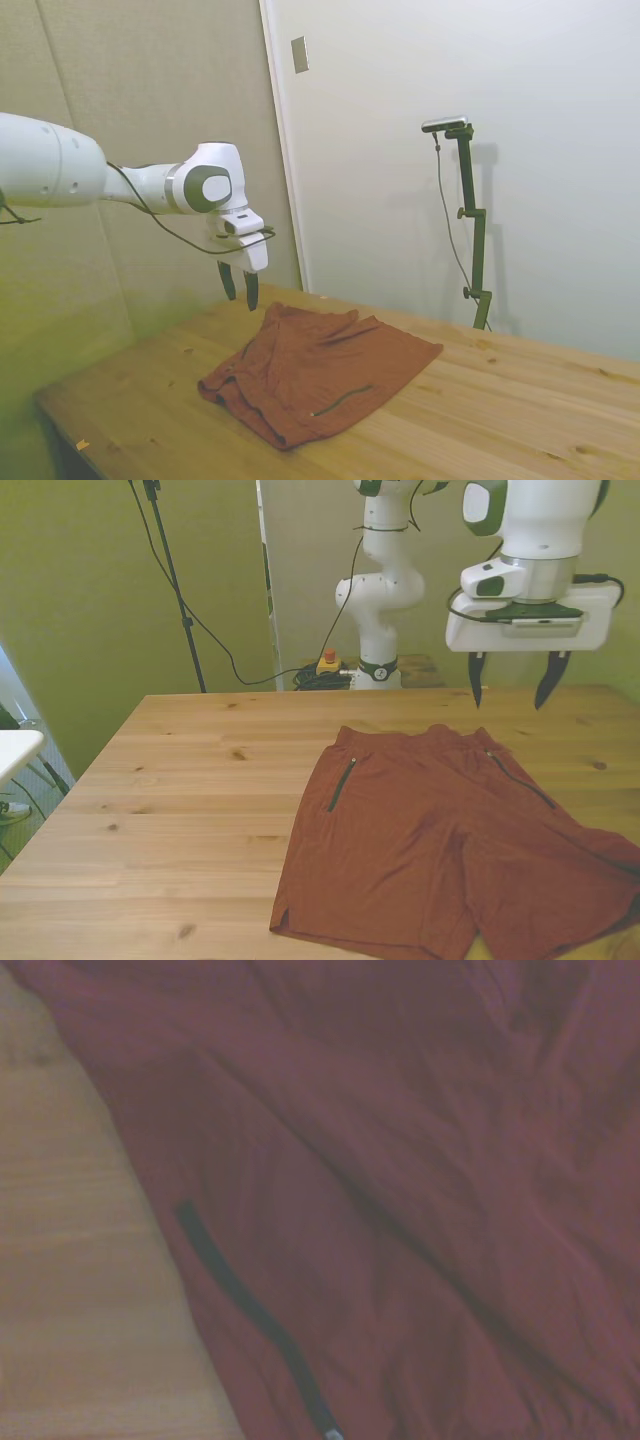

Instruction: Unfold the shorts

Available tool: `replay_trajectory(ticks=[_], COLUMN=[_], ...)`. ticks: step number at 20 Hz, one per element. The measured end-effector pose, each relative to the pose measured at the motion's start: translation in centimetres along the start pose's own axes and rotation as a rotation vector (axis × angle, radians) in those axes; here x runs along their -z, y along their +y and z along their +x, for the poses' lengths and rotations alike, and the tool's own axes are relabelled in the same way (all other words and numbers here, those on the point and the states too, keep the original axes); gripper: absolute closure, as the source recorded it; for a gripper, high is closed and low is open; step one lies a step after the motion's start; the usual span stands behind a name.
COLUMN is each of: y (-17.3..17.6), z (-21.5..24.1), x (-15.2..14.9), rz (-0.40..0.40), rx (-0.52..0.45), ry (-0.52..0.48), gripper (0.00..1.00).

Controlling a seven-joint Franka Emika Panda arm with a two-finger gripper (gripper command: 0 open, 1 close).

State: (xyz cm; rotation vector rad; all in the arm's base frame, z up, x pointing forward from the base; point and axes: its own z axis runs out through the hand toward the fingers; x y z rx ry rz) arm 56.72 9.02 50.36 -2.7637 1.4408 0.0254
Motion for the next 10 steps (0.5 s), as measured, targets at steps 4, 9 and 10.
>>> replay_trajectory(ticks=[4,9,10], y=[5.3,11.2,12.3], z=[-2.7,-7.8,-9.1], x=[-2.0,-5.0,-5.6], rz=[-0.044,-0.054,-0.053], rx=[0.027,0.073,0.086], ry=[-0.022,-0.010,-0.004], gripper=[0.00,0.00,0.00])
